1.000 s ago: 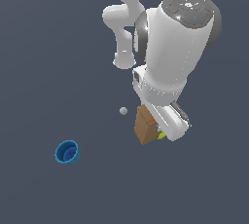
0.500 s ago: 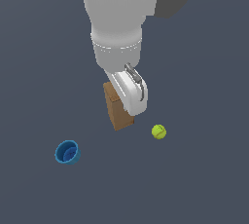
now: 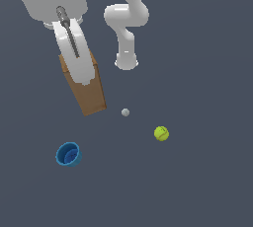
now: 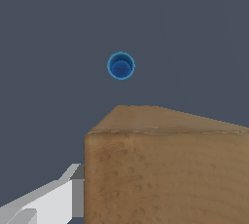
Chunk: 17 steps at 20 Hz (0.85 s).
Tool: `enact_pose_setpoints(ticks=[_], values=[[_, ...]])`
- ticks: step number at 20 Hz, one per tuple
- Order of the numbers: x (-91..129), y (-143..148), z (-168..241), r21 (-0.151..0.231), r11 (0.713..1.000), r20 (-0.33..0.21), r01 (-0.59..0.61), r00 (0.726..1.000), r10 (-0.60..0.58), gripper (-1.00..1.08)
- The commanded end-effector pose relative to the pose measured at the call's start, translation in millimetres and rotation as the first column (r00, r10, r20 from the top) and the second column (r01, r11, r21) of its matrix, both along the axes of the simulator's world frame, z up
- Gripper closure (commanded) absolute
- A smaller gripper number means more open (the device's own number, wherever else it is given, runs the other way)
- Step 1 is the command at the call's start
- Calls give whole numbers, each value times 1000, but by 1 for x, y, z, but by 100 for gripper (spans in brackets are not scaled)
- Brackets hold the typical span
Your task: Pick up a designated object from a clutter of objects.
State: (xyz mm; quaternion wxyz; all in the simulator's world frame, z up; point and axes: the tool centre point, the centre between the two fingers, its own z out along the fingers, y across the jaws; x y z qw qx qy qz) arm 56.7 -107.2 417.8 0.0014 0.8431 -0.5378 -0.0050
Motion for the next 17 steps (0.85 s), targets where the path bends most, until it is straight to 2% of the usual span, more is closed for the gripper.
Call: enact_pose_setpoints(ticks=[1,9,17], values=[[-3,-21,22,-1,1000,9,-1,1000,1,108],[-8,-60,54,-3,1000,10,-2,1000,2,108],[-8,-69,61,-3,1000,10,-2,1000,2,108]])
